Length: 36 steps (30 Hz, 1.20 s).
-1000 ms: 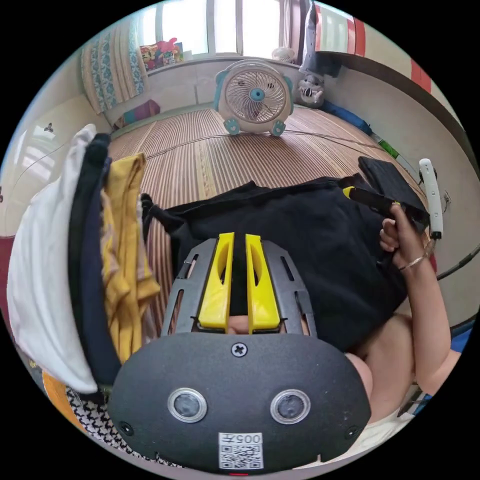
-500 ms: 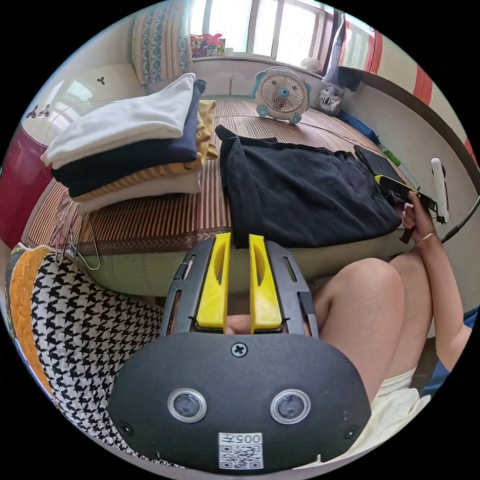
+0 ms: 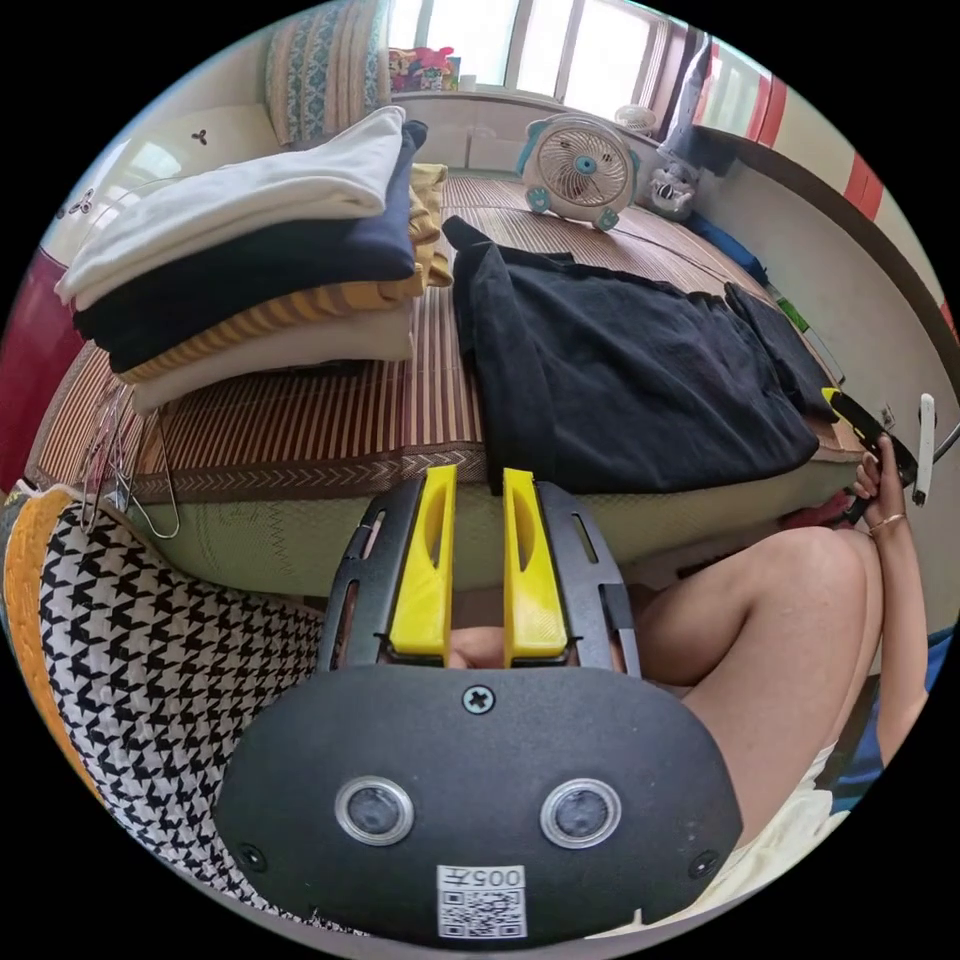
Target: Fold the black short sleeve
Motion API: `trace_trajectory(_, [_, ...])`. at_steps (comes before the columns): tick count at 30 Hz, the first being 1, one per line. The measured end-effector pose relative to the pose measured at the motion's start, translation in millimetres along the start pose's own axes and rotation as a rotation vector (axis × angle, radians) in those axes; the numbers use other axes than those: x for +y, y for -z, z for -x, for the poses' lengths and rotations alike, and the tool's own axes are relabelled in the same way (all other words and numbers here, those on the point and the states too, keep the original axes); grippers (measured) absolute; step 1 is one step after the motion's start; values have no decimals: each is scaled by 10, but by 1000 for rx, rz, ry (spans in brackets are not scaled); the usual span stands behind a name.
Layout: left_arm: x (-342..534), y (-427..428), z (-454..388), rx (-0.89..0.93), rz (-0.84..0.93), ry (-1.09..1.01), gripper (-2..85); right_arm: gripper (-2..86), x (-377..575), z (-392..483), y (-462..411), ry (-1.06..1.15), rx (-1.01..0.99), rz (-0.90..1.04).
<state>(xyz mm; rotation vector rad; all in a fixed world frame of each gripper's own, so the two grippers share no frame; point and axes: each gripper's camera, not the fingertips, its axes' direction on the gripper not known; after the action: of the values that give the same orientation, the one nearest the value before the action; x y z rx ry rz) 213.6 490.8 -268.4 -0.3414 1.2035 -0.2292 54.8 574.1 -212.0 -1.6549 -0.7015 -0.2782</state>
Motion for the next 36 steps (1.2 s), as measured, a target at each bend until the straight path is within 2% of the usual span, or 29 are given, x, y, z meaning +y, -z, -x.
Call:
trace_trajectory(5, [90, 162, 34, -12, -19, -12, 72, 36, 85, -168, 84, 59, -56, -17])
trace_trajectory(13, [217, 303, 78, -12, -28, -33, 69, 62, 192, -318, -137, 197, -132, 162])
trace_trajectory(21, [293, 394, 93, 14, -31, -78, 71, 81, 221, -418, -347, 214, -137, 274])
trace_trajectory(25, [275, 396, 116, 24, -13, -84, 70, 58, 225, -396, -429, 239, -176, 321])
trace_trajectory(36, [177, 332, 124, 17, 9, -94, 66, -8, 251, -262, -424, 288, -117, 305])
